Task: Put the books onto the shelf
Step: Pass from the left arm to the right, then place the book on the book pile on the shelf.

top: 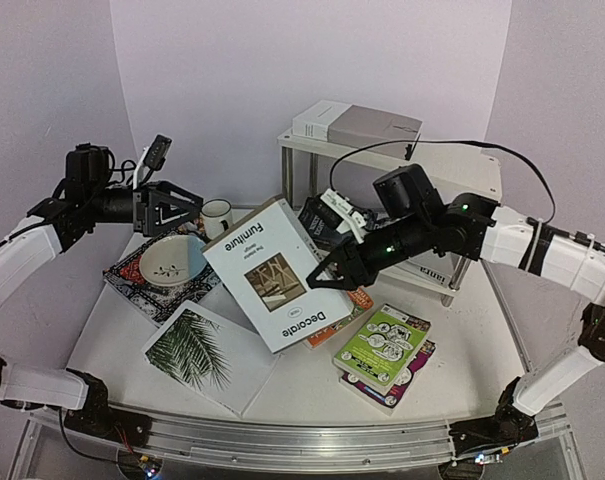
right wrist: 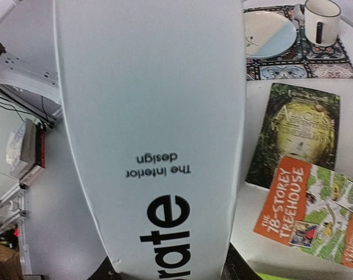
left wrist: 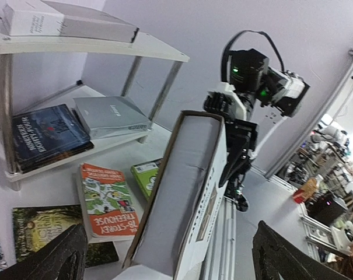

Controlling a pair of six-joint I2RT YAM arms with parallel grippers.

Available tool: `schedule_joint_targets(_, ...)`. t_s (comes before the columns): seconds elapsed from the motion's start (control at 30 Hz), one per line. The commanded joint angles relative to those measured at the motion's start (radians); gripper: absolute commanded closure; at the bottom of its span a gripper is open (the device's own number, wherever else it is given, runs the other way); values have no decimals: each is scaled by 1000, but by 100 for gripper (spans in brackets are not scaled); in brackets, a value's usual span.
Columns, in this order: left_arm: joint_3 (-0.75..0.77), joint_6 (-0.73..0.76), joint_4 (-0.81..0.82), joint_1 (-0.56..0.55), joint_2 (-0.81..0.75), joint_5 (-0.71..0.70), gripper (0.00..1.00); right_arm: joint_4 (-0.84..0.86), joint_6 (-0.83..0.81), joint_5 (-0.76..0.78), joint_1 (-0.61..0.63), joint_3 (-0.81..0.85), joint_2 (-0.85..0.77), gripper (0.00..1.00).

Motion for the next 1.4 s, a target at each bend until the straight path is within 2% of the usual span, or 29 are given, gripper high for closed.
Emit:
schedule_joint_targets(0.0,68,14,-18,4,-117,-386,0,-194,-184,237,5,13,-80,94)
schedule_joint_targets(0.1,112,14,-44,4,-179,-663,0,-280,-255,429,37,27,-82,94)
schedule_joint_targets(0.23,145,37,-48,4,-246,-812,0,-359,-361,757,140,45,-45,93)
schedule_joint_targets(0.4,142,40,-47,4,-290,-873,0,-415,-438,1069,237,107,49,94)
schedule_joint_targets(0.6,114,50,-54,4,-314,-883,0,-396,-494,1257,305,171,89,95)
schedule_joint_targets(0.8,114,65,-62,4,-318,-910,0,-379,-598,1521,329,178,157,95)
schedule_joint_targets(1.0,110,67,-62,4,-324,-917,0,-304,-693,1568,313,138,116,93)
schedule_joint_targets(1.17,98,63,-62,4,-329,-917,0,-227,-776,1579,241,115,101,94)
schedule_joint_targets(1.37,97,48,-62,4,-343,-903,0,-186,-744,1593,145,116,119,96)
